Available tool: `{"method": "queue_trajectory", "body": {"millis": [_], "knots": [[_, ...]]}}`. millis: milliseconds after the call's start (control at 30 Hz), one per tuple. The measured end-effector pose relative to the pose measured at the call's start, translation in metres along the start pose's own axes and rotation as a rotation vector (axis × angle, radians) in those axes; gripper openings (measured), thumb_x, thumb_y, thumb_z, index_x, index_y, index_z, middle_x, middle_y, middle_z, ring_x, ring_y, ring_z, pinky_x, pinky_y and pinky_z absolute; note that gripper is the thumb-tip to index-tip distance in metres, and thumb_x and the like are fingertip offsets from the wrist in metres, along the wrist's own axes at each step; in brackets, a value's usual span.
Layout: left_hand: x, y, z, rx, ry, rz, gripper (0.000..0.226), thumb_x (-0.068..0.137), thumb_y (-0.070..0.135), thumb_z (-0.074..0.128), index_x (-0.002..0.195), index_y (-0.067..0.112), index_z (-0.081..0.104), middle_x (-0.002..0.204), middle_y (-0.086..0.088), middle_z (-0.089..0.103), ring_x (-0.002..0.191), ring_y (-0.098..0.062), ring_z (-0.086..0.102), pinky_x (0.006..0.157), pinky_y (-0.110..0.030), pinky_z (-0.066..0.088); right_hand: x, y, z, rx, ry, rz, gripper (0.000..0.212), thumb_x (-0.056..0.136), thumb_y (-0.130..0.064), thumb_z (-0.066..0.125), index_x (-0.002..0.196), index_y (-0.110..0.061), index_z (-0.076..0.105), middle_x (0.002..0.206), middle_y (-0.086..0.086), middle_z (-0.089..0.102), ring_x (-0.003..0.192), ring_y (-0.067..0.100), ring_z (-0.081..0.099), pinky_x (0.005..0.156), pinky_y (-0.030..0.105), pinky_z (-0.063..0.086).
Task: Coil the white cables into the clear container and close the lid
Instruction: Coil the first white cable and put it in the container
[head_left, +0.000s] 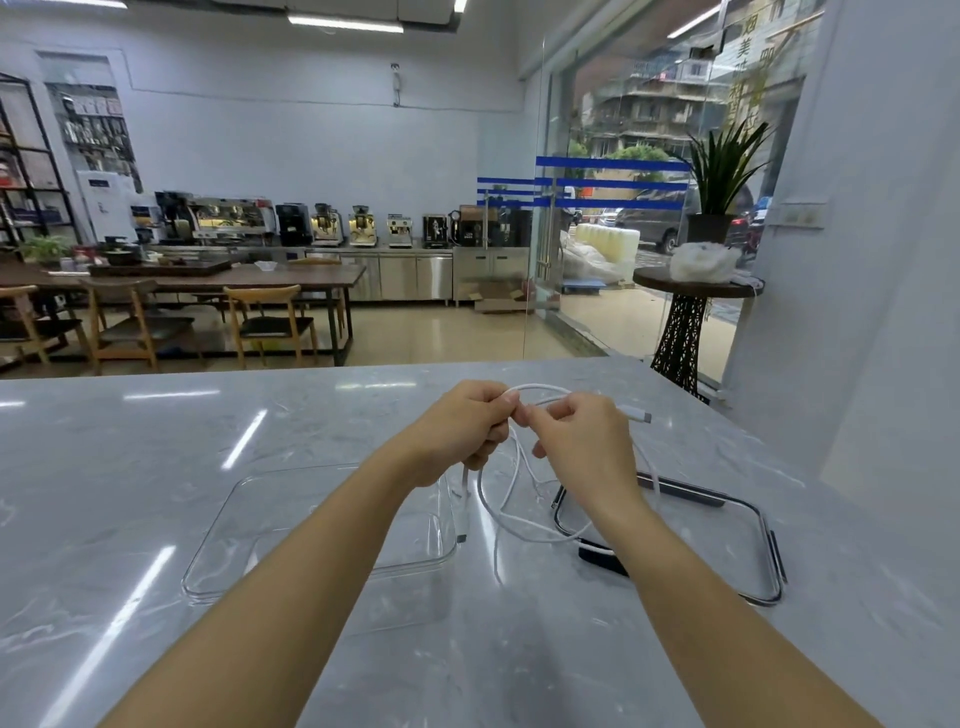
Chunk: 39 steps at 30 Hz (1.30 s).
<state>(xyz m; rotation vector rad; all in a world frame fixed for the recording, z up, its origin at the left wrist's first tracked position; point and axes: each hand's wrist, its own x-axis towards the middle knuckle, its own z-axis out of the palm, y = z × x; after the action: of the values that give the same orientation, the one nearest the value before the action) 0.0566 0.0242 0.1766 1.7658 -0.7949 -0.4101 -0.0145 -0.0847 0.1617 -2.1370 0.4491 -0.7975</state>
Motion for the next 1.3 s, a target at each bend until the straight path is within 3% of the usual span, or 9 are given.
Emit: {"method": "queue_trajectory", "body": {"millis": [200,333,433,567,800,967,1100,1233,1300], "knots": [[0.002,0.001,0.007,-0.031,-0.024,-0.019,0.032,0.100,0.024,0.035,0.075,0.012,0.052,0.048,0.007,0.033,0.038,-0.006,0.026,0.037,-0.017,0.025,0.000,0.003,0.003,0.872,-0.044,0.404,0.014,0.088,-0.020,0.058,0.077,-0.011,0.057,0.055,0.002,0.049,0.035,0.009,0.031,0.037,0.019,0.024],[0.002,0.002,0.010,-0.105,-0.025,-0.046,0.031,0.100,0.022,0.034,0.076,0.011,0.050,0.048,0.006,0.031,0.037,-0.006,0.025,0.036,-0.016,0.023,-0.003,0.007,0.004,1.049,-0.037,0.381,0.014,0.090,-0.012,0.054,0.078,-0.007,0.057,0.056,0.001,0.042,0.036,0.008,0.033,0.034,0.019,0.026],[0.006,0.007,0.004,-0.239,0.085,-0.075,0.028,0.099,0.018,0.033,0.077,0.011,0.048,0.047,0.006,0.029,0.035,-0.006,0.022,0.034,-0.016,0.020,-0.009,0.017,0.006,0.766,-0.004,0.139,0.030,0.094,-0.022,0.047,0.068,-0.011,0.053,0.051,-0.002,0.037,0.038,0.008,0.032,0.038,0.022,0.026],[0.012,0.017,-0.008,-0.392,0.215,-0.110,0.029,0.100,0.019,0.032,0.075,0.011,0.045,0.049,0.004,0.025,0.034,-0.006,0.020,0.032,-0.016,0.016,-0.016,0.045,0.015,-0.089,-0.038,-0.432,0.036,0.096,-0.032,0.034,0.066,-0.014,0.041,0.047,-0.008,0.035,0.046,0.017,0.039,0.045,0.027,0.025],[0.014,0.019,-0.006,-0.452,0.203,-0.120,0.028,0.099,0.019,0.035,0.075,0.012,0.045,0.051,0.004,0.024,0.036,-0.006,0.019,0.036,-0.017,0.013,-0.019,0.089,0.030,-0.736,-0.936,-0.110,0.029,0.093,-0.025,0.039,0.093,-0.003,0.057,0.112,0.018,0.061,0.092,0.031,0.056,0.071,0.030,0.036],[0.014,0.009,0.010,-0.401,0.107,-0.145,0.024,0.097,0.021,0.042,0.075,0.012,0.048,0.050,0.005,0.024,0.038,-0.007,0.017,0.038,-0.018,0.012,-0.031,0.091,0.031,-0.885,-1.116,-0.171,0.040,0.089,-0.027,0.049,0.054,-0.010,0.040,0.057,0.008,0.052,0.051,0.022,0.045,0.057,0.029,0.040],[0.012,0.003,0.013,-0.489,0.125,-0.163,0.026,0.096,0.019,0.043,0.071,0.013,0.046,0.046,0.007,0.024,0.035,-0.005,0.017,0.036,-0.017,0.012,-0.027,0.057,0.005,-0.820,-0.952,-0.208,0.037,0.091,-0.040,0.048,0.071,-0.009,0.047,0.078,0.007,0.057,0.075,0.027,0.051,0.067,0.032,0.038],[0.008,-0.002,0.007,-0.516,0.141,-0.181,0.026,0.096,0.022,0.043,0.071,0.014,0.046,0.043,0.008,0.026,0.034,-0.005,0.018,0.034,-0.016,0.013,-0.012,0.029,-0.023,-0.290,0.072,-0.669,0.013,0.087,-0.022,0.054,0.090,-0.012,0.061,0.078,0.005,0.064,0.074,0.021,0.055,0.064,0.032,0.040],[0.003,-0.003,0.004,-0.498,0.121,-0.172,0.026,0.096,0.023,0.044,0.071,0.014,0.046,0.044,0.008,0.029,0.037,-0.006,0.018,0.036,-0.017,0.013,-0.002,0.022,-0.033,-0.191,0.343,-0.752,0.028,0.081,-0.020,0.057,0.108,-0.012,0.055,0.095,0.009,0.060,0.089,0.018,0.047,0.073,0.029,0.033]]}}
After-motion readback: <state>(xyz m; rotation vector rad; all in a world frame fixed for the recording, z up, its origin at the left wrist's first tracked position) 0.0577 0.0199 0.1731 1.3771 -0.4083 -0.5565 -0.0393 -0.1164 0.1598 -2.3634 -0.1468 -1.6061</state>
